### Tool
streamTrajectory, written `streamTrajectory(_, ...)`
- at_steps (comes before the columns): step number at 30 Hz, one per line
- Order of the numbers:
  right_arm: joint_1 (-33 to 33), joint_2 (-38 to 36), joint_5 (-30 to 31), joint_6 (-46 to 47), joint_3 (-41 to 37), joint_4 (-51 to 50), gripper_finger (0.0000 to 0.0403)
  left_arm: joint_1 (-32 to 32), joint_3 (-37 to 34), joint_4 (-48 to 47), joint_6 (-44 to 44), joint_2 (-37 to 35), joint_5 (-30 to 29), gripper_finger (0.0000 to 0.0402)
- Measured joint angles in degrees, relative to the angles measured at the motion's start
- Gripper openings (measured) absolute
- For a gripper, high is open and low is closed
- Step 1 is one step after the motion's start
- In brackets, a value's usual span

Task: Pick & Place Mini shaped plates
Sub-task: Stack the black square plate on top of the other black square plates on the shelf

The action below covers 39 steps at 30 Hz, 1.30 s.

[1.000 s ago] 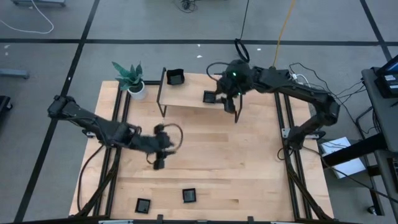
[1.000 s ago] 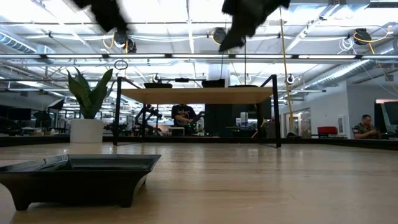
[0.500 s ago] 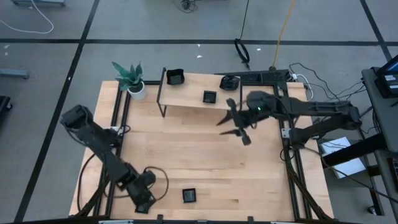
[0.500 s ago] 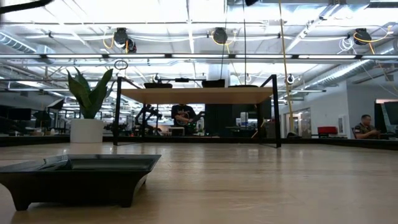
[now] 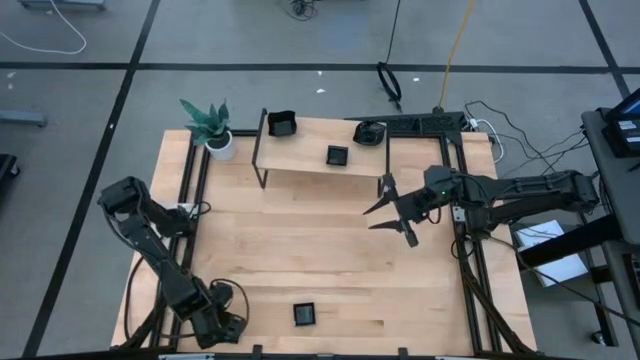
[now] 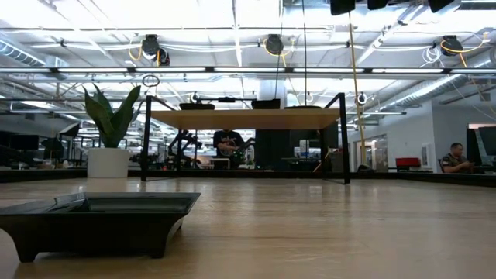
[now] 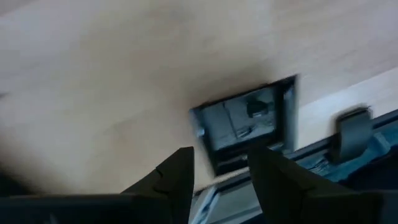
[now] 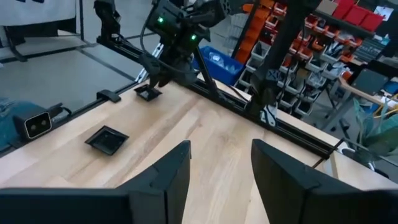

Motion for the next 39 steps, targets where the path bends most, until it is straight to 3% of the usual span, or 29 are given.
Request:
streamTrajectory(5,0.0,-1.4,0.0,0.3,-0.4,-0.2,0.0157,0.1,0.0,3.4,0.9,3.1,0.6,0.0152)
streamTrajectory(17,0.0,-1.0,0.0,0.5,-0.4,1.7,0.0154,-0.5,0.1,0.2,1.4,5.4,0.0,0.0152)
streamTrajectory(23,0.0,-1.0,0.0,0.5,-0.4,3.3,0.0153,1.5,0.2,-7.0,7.6,5.3,-11.5,0.0152)
streamTrajectory(28,0.0,-0.9,0.0,0.9,-0.4,3.3,0.0153,5.7,-0.1,-11.8,19.1,5.4,-23.2,0.0152)
streamTrajectory(35,0.0,-0.9,0.1,1.0,-0.4,3.2,0.0152,11.5,-0.1,-14.1,27.9,-0.8,-26.1,0.0152)
streamTrajectory(39,0.0,-0.9,0.1,1.9,-0.4,3.0,0.0151,12.4,0.0,-16.2,21.5,-3.9,-26.4,0.0152)
